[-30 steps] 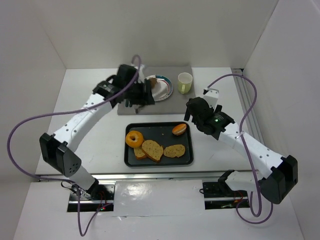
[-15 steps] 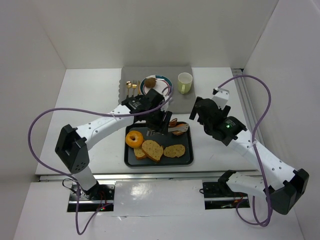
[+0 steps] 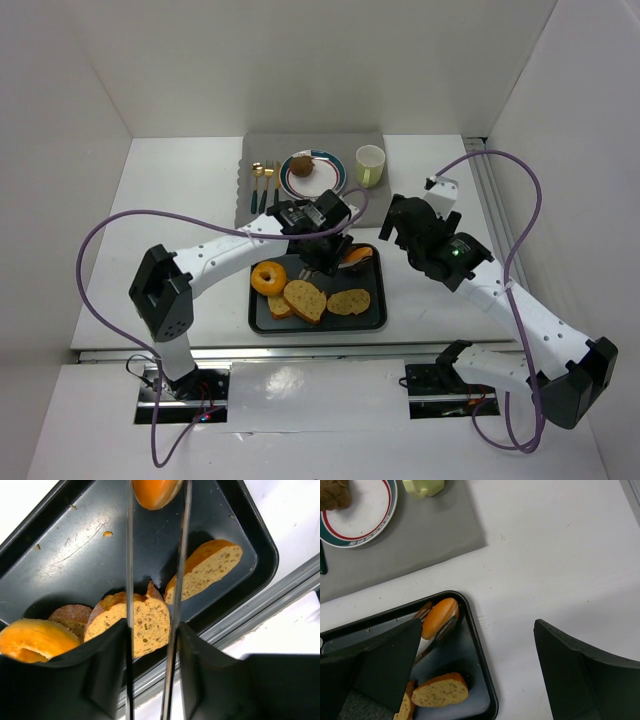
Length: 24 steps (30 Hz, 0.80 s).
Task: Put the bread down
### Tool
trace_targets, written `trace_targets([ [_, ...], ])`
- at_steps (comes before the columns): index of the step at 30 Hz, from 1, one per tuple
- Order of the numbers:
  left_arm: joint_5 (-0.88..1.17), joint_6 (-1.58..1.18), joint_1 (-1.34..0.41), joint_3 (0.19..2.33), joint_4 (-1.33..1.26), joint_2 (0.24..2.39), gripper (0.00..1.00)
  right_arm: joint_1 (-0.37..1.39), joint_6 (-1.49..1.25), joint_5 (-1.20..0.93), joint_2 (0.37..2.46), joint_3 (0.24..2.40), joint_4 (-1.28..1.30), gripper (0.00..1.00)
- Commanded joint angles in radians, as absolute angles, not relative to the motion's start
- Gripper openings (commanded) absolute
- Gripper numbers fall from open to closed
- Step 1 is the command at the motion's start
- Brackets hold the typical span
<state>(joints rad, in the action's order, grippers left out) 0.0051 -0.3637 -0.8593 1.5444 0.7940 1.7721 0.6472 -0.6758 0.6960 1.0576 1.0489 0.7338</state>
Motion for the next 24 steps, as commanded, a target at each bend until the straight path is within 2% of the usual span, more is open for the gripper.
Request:
trace_targets([
  [1,-0.031,-0.342,-0.876,1.589,0.807,1.770,0.50,0.643,-0.686,0.726,1.068,1.063,0.756,1.00],
  [2,-0.031,-0.342,-0.876,1.589,0.807,1.770,0.46,0.643,-0.686,0.726,1.068,1.054,0.756,1.00],
  [3,-0.041,-0.342,-0.887,1.606,0.818,1.770,0.37,0.643,-0.686,0.716,1.068,1.054,0.756,1.00],
  [7,-0.041,-0.351,-0.887,1.644,0.851,1.740,0.20,0.643,-0.686,0.716,1.068,1.054,0.756,1.00],
  [10,-0.060,-0.351,-0.876,1.677,0.909,1.698,0.19,0.643,-0.686,0.716,1.068,1.054,0.756,1.00],
  [16,-0.077,-0.386,-0.712,1.785,0.957,1.655,0.19,0.643,-0.704,0.739,1.068,1.045,0.756,1.00],
  [24,-0.110,-0.419,-0.552,2.031,0.884,1.876,0.19,0.643,-0.686,0.730,1.086,1.045,0.747,1.00],
])
